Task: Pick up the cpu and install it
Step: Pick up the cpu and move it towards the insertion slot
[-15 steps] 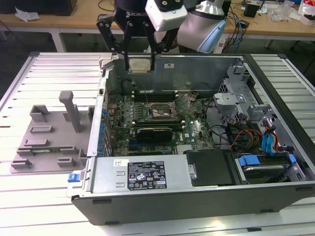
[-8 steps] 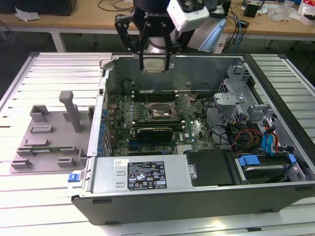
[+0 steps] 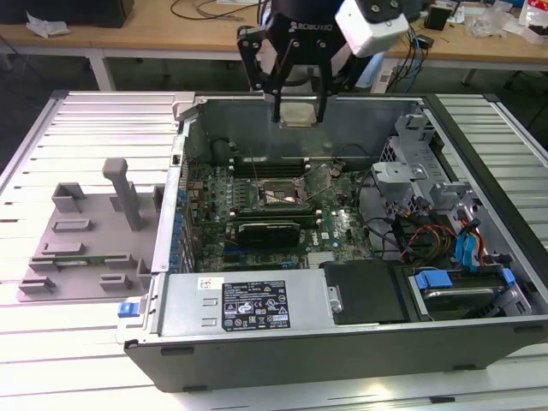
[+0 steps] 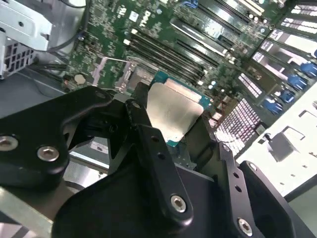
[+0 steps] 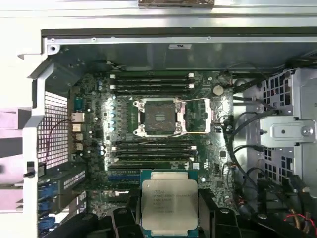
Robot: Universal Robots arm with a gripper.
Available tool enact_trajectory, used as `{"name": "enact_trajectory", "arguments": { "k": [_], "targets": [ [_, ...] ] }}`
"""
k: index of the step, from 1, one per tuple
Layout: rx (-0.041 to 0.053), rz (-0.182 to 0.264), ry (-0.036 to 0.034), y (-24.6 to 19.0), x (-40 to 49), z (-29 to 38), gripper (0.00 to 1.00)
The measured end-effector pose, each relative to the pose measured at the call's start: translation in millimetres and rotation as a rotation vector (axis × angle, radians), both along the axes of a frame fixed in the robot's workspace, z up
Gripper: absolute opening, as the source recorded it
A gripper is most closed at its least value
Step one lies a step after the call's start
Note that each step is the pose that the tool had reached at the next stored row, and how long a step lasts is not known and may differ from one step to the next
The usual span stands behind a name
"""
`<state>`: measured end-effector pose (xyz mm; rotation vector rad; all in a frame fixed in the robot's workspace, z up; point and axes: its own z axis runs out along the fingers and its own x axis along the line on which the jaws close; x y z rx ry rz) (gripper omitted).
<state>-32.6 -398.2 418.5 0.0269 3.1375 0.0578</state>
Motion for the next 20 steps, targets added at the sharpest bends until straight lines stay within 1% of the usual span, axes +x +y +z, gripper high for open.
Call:
{"name": "enact_trajectory", "arguments": {
  "k": [2,3,4,5,8,12,16,19,20],
  "targets": [
    [0.0001,0.000,0.0002,0.0,11.7,0.0,0.55],
    [0.0000,0.000,0.0003,0.0,15.9,0.0,0.55],
    [-0.0001,0.000,0.0003,0.0,16.8,0.0,0.55],
    [0.0000,0.000,0.0003,0.0,16.8,0.0,0.55],
    [-0.0001,0.000,0.0003,0.0,16.9,-2.8,0.55],
    [0.0000,0.000,0.0003,0.0,16.9,-8.4,0.55],
    [0.0000,0.000,0.0003,0.0,16.9,-17.9,0.55],
    [0.0001,0.000,0.0002,0.0,16.9,-22.3,0.55],
    [0.0000,0.000,0.0003,0.0,16.9,-26.0,0.55]
  ]
}}
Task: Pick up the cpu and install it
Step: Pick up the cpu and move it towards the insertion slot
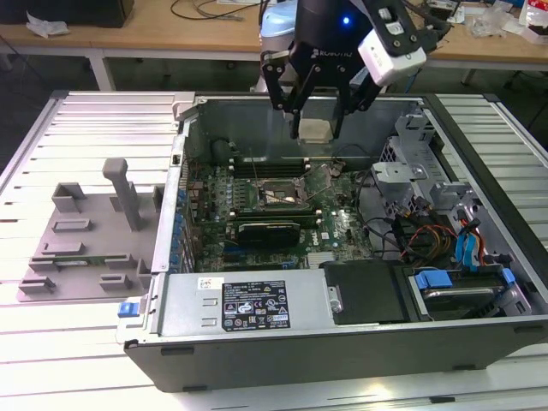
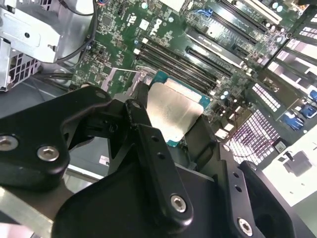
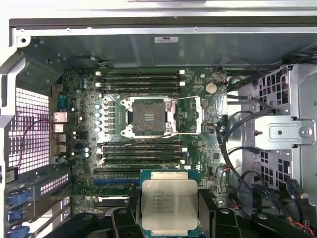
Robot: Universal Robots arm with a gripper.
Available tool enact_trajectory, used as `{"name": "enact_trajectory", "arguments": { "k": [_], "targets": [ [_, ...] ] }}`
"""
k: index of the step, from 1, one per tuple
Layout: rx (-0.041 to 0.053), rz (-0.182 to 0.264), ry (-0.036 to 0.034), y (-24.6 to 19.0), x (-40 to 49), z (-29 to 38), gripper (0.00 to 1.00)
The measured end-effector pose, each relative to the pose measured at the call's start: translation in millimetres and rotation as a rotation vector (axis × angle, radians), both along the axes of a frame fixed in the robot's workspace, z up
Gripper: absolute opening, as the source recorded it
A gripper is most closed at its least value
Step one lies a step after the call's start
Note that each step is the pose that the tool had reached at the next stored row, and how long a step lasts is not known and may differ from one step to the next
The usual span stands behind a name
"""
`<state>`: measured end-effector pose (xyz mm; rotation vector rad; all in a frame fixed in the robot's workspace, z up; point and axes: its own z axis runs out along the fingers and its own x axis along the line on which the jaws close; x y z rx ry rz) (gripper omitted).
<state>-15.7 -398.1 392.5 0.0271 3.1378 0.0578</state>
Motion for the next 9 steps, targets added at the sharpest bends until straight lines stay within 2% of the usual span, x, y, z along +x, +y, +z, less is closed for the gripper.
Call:
{"name": "enact_trajectory", "arguments": {
  "k": [3,8,9],
  "targets": [
    [-0.0002,0.000,0.0000,0.7,-0.8,-10.1,0.55],
    [0.0001,0.000,-0.0001,3.1,-4.0,-20.7,0.55],
    [0.0001,0.000,-0.0001,3.9,-4.8,-25.6,0.55]
  ]
}}
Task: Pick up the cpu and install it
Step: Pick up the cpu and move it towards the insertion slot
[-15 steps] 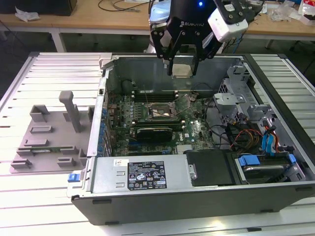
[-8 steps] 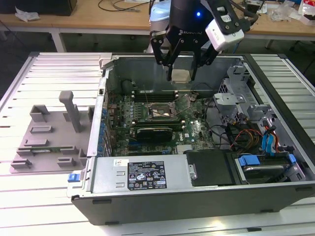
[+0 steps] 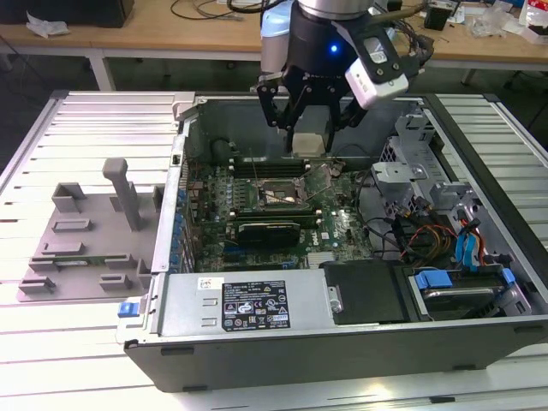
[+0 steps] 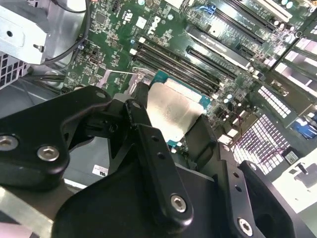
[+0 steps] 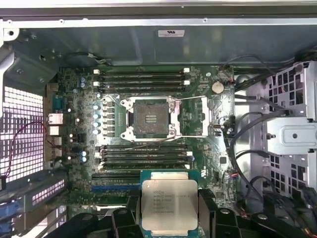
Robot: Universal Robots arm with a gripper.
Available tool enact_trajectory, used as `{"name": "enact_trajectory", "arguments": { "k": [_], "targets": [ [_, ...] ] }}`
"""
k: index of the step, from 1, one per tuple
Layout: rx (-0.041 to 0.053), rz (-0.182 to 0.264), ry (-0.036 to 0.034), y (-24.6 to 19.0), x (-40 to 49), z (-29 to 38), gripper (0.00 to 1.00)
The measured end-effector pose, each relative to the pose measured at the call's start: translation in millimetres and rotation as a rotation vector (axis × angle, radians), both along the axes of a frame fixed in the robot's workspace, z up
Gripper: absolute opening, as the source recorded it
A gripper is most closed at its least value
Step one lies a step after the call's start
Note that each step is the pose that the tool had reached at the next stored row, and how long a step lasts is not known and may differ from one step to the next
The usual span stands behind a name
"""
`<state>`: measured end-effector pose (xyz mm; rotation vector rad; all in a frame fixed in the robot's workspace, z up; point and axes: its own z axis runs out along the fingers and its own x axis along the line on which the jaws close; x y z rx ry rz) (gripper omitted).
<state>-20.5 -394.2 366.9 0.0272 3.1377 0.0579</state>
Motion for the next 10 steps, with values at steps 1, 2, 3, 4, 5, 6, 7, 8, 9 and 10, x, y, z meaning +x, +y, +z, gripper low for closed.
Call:
{"name": "enact_trajectory", "arguments": {
  "k": [1,2,3,4,5,6,7,8,9,10],
  "targets": [
    [0.0000,0.000,0.0000,0.6,-0.2,-3.9,0.55],
    [-0.0002,0.000,0.0001,1.6,-0.4,-8.1,0.55],
    [-0.0001,0.000,0.0000,2.1,-0.4,-9.6,0.55],
    [-0.0001,0.000,0.0001,2.8,-0.4,-11.1,0.55],
    [0.0000,0.000,0.0000,4.2,-0.4,-13.7,0.55],
    [0.0000,0.000,0.0000,5.9,-0.5,-16.3,0.55],
    [-0.0001,0.000,0.0001,7.4,-0.7,-18.3,0.55],
    [-0.0001,0.000,0.0001,8.3,-0.8,-19.5,0.55],
    [-0.0001,0.000,0.0000,9.8,-1.2,-21.5,0.55],
    [0.0000,0.000,0.0000,11.7,-1.7,-23.7,0.55]
  ]
}}
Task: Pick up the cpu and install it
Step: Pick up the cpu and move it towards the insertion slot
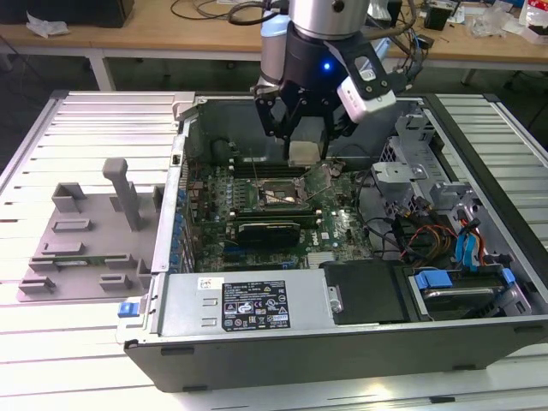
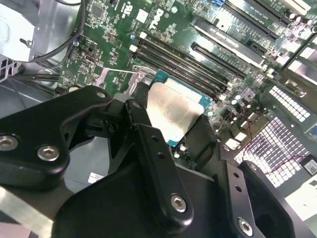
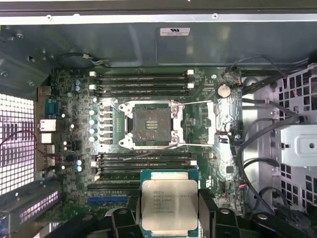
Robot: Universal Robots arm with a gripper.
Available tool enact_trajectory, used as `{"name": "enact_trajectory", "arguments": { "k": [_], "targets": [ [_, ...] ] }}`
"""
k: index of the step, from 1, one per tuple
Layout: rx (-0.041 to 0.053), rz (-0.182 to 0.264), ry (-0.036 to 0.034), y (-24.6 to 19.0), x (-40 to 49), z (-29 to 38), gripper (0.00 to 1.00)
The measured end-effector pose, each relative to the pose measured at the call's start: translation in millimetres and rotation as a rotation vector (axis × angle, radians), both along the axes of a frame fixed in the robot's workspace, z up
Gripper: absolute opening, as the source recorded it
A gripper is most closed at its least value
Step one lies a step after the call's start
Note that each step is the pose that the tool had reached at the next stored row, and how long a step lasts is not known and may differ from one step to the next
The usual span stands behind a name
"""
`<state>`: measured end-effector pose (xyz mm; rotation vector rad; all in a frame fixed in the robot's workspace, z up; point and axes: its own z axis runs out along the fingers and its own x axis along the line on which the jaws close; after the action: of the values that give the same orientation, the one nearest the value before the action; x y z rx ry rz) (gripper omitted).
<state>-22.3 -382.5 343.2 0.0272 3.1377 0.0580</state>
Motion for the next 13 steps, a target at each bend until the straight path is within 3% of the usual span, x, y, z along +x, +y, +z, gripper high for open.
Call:
{"name": "enact_trajectory", "arguments": {
  "k": [3,8,11,13],
  "targets": [
    [-0.0001,0.000,0.0001,6.1,-1.0,-6.7,0.55],
    [-0.0001,0.000,0.0001,12.1,-1.3,-12.3,0.55],
    [-0.0001,0.000,0.0001,19.6,-3.9,-16.4,0.55],
    [-0.0001,0.000,0.0001,22.1,-4.9,-18.0,0.55]
  ]
}}
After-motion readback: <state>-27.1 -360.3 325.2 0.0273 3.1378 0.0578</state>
